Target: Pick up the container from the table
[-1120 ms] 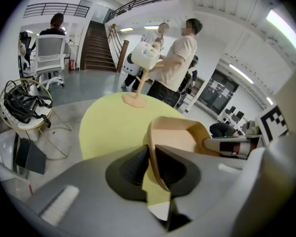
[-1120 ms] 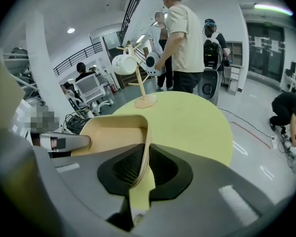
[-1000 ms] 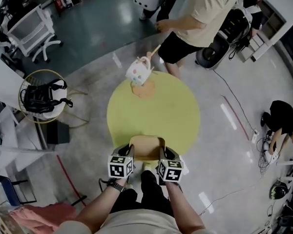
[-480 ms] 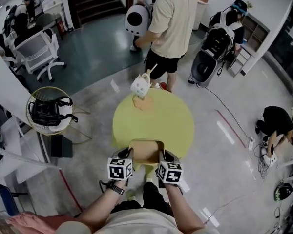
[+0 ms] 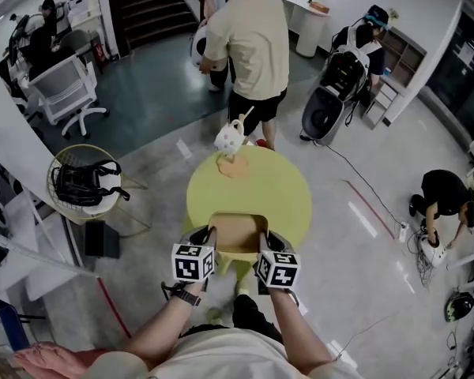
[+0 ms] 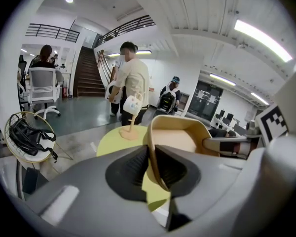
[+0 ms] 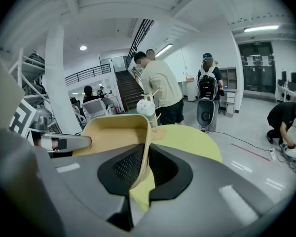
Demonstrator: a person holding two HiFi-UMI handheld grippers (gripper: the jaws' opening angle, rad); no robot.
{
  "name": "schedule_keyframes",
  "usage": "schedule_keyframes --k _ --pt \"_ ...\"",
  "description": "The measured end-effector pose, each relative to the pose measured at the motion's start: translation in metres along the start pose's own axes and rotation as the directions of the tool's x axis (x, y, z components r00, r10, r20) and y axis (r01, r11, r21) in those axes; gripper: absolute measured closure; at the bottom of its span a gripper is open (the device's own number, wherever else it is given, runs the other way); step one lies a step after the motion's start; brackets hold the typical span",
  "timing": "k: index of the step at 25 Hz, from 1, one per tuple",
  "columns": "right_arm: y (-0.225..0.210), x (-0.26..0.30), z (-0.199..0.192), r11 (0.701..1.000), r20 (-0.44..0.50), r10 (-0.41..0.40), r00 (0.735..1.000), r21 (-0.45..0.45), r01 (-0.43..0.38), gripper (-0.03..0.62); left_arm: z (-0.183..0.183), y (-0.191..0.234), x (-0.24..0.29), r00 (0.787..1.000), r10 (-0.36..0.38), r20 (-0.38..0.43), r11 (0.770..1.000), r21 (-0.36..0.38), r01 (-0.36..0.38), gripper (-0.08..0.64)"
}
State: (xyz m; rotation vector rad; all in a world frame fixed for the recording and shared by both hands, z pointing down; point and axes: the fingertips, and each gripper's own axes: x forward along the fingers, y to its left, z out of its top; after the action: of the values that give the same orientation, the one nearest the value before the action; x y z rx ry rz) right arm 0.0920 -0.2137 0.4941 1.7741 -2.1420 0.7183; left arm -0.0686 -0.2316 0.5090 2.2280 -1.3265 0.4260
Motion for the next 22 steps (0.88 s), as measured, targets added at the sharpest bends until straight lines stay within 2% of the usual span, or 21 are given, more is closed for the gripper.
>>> schedule_keyframes --k 14,22 --pt "0.032 -0.039 0.055 0.999 0.139 0.021 0.990 -0.047 -0.014 0.554 0.056 -0.007 -0.052 0.990 -0.004 0.141 0.999 0.045 -0.003 0.520" --pt "0.038 -0.044 0.061 0.998 0.157 0.018 0.987 -0.063 -0.008 0.554 0.064 -0.008 -0.061 0.986 -0.001 0.166 0.999 0.053 -0.008 0.520"
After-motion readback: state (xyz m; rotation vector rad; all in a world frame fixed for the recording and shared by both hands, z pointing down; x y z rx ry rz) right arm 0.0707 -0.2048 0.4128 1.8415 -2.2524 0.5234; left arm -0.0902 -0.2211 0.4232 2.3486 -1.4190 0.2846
